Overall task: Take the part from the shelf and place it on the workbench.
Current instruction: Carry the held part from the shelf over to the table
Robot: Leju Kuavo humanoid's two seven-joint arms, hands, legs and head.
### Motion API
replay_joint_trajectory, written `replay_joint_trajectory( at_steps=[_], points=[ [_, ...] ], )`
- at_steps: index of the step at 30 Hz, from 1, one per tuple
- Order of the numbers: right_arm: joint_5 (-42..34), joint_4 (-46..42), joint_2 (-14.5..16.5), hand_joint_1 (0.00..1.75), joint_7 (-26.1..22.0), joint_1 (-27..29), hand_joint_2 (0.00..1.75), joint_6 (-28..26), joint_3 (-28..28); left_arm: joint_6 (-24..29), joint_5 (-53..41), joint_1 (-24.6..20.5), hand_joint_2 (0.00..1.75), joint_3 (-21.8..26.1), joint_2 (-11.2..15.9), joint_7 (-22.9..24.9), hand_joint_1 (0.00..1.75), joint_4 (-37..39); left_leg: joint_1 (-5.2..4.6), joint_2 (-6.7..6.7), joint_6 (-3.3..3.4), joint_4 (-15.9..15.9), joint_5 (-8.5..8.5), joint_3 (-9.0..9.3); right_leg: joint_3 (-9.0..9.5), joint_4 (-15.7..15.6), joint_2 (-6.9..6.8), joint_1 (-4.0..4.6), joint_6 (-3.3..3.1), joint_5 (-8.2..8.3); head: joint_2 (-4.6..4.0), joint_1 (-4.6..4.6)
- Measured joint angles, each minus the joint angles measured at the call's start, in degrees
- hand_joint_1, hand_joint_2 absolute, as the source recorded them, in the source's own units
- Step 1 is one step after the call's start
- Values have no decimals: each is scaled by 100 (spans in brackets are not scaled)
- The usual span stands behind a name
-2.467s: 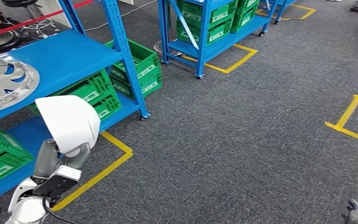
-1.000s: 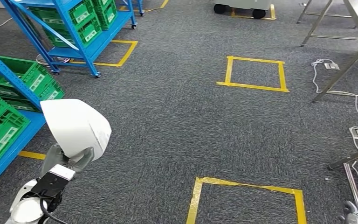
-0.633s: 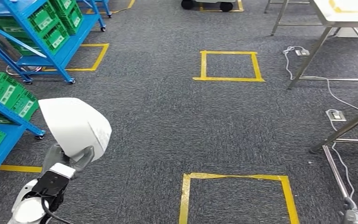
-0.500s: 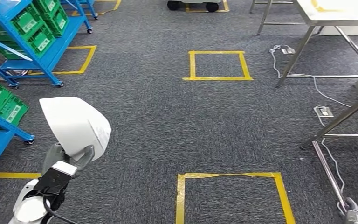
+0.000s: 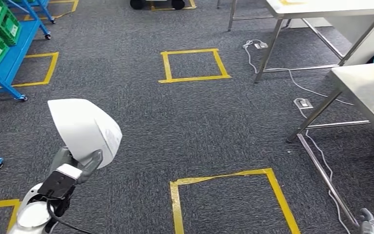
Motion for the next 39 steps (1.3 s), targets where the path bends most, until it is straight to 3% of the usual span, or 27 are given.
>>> replay_joint_trajectory(
  at_steps=[1,3,5,7,8,10,11,12,13,14,16,18,20,21,22,23,25,27,28,29,30,32,33,35,37,39],
  points=[
    [0,0,1,0,0,-4,0,0,3,-44,27,-5,175,3,4,24,175,4,-5,44,-45,32,-51,31,166,-303,-95,3,0,86,1,11],
    [-2,4,3,0,8,-10,0,2,8,-145,67,-16,175,15,17,77,175,12,-35,96,-104,82,-119,55,271,-475,-149,20,-65,45,1,3],
    [-9,4,4,0,19,1,0,5,5,-237,86,-31,175,21,24,111,175,31,-33,119,-134,104,-171,67,224,-453,-6,5,-180,17,0,-32],
    [-14,5,4,0,25,10,0,9,1,-285,92,-54,175,21,24,134,175,50,-9,-43,-151,357,-348,-37,209,-449,149,11,-272,6,0,-53],
    [-16,5,4,0,27,7,0,10,-1,-297,92,-66,175,21,25,140,175,58,-3,-161,-149,689,-506,-206,210,-455,224,16,-314,4,0,-66],
    [-23,7,4,0,32,1,0,13,-2,-308,91,-74,175,22,30,142,175,78,-18,-319,-112,1606,-816,-735,208,-464,365,37,-368,9,0,-81],
    [-27,11,4,0,34,0,0,14,-3,-313,91,-73,175,22,31,142,175,92,-34,-341,-84,1954,-872,-985,208,-466,439,51,-387,11,0,-86],
    [-30,15,4,0,36,1,0,16,-4,-317,91,-72,175,22,32,142,175,106,-52,-356,-51,2086,-811,-1142,210,-467,517,63,-401,11,0,-85],
    [-33,19,4,0,36,1,0,17,-5,-320,91,-73,175,22,32,142,175,115,-74,-378,-14,1976,-634,-1178,216,-467,597,71,-410,11,0,-85],
    [-36,21,4,0,37,0,0,17,-6,-320,90,-77,175,22,31,142,175,120,-94,-424,25,1663,-382,-1102,225,-467,676,74,-416,11,0,-85],
    [-56,23,4,0,51,-3,0,22,-7,-321,85,-89,175,26,32,142,175,122,-105,-679,90,857,71,-803,229,-455,818,75,-416,13,0,-85],
    [-148,41,4,0,101,-6,0,29,-10,-331,71,-104,175,28,32,141,175,123,-91,-888,74,404,195,-613,193,-444,943,69,-392,25,0,-82],
    [-269,82,4,0,158,3,0,29,-26,-348,49,-112,175,28,32,140,175,124,-76,-831,46,311,180,-573,157,-462,1063,58,-338,53,0,-85],
    [-311,108,4,0,175,11,0,22,-38,-355,34,-115,175,29,33,141,175,124,-67,-766,59,289,196,-561,130,-445,1021,67,-314,29,0,-86],
    [-335,132,4,0,181,14,0,9,-49,-360,22,-118,175,31,34,138,175,124,-59,-695,78,267,210,-549,76,-337,887,85,-294,-63,0,-80],
    [-352,157,4,0,184,10,0,-2,-57,-362,13,-116,175,32,37,136,175,124,-52,-616,94,246,222,-540,-27,-105,700,104,-275,-227,0,-72],
    [-380,217,4,0,204,-8,0,-22,-64,-368,-7,-98,175,37,48,131,175,125,-61,-459,114,248,222,-534,-326,647,344,115,-226,-650,0,-58],
    [-411,297,4,0,250,-20,0,-34,-71,-376,-37,-78,175,39,61,131,175,126,-62,-293,118,255,216,-532,-489,1149,239,93,-170,-839,0,-59],
    [-432,342,4,0,277,-22,0,-42,-79,-380,-53,-74,175,39,63,131,175,126,-61,-216,116,257,211,-530,-412,1082,213,81,-149,-782,0,-59],
    [-455,389,4,0,304,-22,0,-48,-87,-384,-72,-73,175,39,64,131,175,126,-57,-148,108,257,204,-524,-215,781,171,73,-134,-645,0,-60],
    [-478,436,4,0,330,-26,0,-59,-97,-386,-93,-73,175,39,65,131,175,126,-55,-85,93,258,195,-513,59,343,78,71,-127,-497,0,-60],
    [-520,534,4,0,386,-54,0,-94,-113,-390,-143,-76,175,39,70,133,175,125,-67,23,39,268,173,-490,506,-357,-85,99,-176,-320,0,-63],
    [-535,587,4,0,419,-69,0,-113,-119,-393,-163,-77,175,39,74,135,175,124,-73,68,9,271,168,-479,597,-501,-114,116,-219,-306,0,-65],
    [-554,701,4,0,501,-80,0,-135,-145,-396,-190,-84,175,39,81,141,175,123,-70,160,-53,257,169,-459,594,-532,-13,140,-318,-296,0,-66],
    [-558,812,5,0,589,-79,0,-138,-181,-395,-214,-94,175,39,88,146,175,120,-47,68,-113,343,82,-473,621,-581,99,118,-395,-271,0,-70],
    [-558,926,6,0,675,-101,0,-122,-205,-394,-234,-96,175,39,104,147,175,121,-27,-196,-156,873,-215,-711,664,-620,209,75,-440,-258,1,-95]
  ],
)
